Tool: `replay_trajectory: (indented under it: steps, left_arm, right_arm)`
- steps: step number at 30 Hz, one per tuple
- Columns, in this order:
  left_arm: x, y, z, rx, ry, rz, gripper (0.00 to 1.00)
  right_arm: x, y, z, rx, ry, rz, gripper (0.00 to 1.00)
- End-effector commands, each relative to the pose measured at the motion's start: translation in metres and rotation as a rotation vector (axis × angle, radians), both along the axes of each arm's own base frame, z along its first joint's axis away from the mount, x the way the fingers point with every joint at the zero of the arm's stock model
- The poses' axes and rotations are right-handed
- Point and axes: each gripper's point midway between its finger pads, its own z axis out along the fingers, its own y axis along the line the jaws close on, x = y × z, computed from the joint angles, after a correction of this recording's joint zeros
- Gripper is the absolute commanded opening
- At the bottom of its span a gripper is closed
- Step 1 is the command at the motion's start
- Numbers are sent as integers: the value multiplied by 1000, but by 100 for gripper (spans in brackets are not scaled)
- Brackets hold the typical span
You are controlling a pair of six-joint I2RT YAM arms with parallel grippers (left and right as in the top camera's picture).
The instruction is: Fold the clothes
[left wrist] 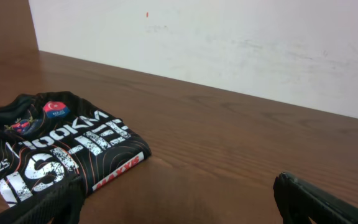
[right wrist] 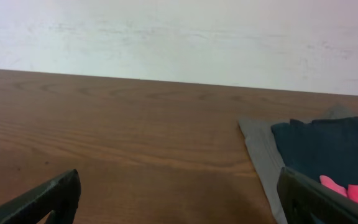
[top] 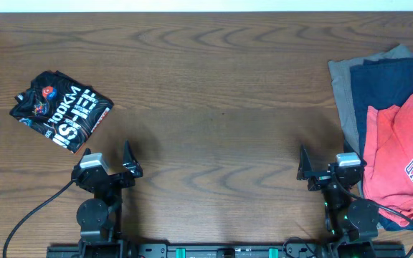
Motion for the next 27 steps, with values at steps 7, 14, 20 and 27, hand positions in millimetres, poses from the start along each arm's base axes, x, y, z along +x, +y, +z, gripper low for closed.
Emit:
replay_trajectory:
  steps: [7,14,20,27]
  left_arm:
    - [-3,-4,-8,-13,67,-22,98]
    - [-9,-6,30,-105,158,-13,98]
    - [-6,-8,46,-106,395,-21,98]
    - [-4,-8,29,-114,744,-5,98]
  right_arm:
    - [-4,-4,9,65,33,-23,99]
    - [-7,-32,41,23,142,-182,99]
    - [9,-31,41,-37,407,-196,99]
    - [11,-36,-4,-144,888,-220,99]
